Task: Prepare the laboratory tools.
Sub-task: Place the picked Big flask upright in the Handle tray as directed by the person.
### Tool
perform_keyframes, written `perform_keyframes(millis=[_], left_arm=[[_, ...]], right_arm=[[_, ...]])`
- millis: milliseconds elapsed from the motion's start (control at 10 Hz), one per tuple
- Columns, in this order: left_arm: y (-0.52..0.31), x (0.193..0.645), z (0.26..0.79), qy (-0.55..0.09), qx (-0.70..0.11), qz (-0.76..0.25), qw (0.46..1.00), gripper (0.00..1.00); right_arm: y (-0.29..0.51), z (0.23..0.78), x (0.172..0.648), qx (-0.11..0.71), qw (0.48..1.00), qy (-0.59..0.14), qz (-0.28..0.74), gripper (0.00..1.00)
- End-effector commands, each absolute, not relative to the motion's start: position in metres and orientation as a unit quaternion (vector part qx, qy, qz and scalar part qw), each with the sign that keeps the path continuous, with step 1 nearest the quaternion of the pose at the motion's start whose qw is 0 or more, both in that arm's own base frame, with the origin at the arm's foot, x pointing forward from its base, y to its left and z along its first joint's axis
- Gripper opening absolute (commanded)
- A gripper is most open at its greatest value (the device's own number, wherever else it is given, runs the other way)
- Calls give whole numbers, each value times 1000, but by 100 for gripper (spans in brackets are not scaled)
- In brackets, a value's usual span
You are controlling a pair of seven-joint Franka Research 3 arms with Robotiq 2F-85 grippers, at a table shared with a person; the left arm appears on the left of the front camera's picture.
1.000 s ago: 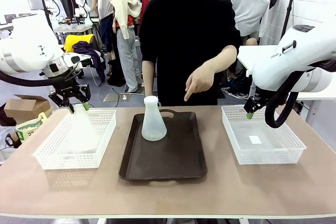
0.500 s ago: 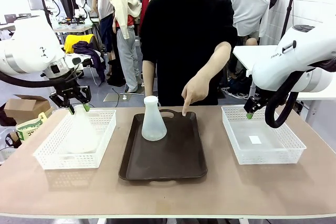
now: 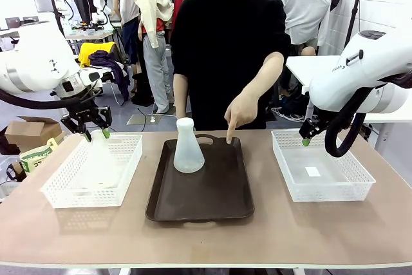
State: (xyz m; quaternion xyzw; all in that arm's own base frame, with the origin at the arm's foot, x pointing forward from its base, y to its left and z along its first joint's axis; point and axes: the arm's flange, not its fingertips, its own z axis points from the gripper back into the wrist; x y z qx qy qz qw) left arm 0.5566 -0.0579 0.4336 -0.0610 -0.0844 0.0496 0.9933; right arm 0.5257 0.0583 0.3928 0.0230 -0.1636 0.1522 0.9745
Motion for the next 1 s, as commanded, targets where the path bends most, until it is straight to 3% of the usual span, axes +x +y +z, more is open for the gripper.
perform_keyframes(millis=[0, 300, 600, 900], left_arm=[[-57, 557, 429, -80, -49, 40, 995, 0], [-50, 555, 443, -82, -98, 9, 992, 0], [-34, 534, 469, -112, -180, -99, 972, 0], [-29, 521, 478, -134, -198, -192, 952, 0]], right_arm=[[57, 393, 525, 21, 975, -161, 153, 100], [57, 393, 525, 21, 975, -161, 153, 100], [57, 393, 525, 21, 975, -161, 153, 100], [57, 393, 525, 21, 975, -161, 153, 100]])
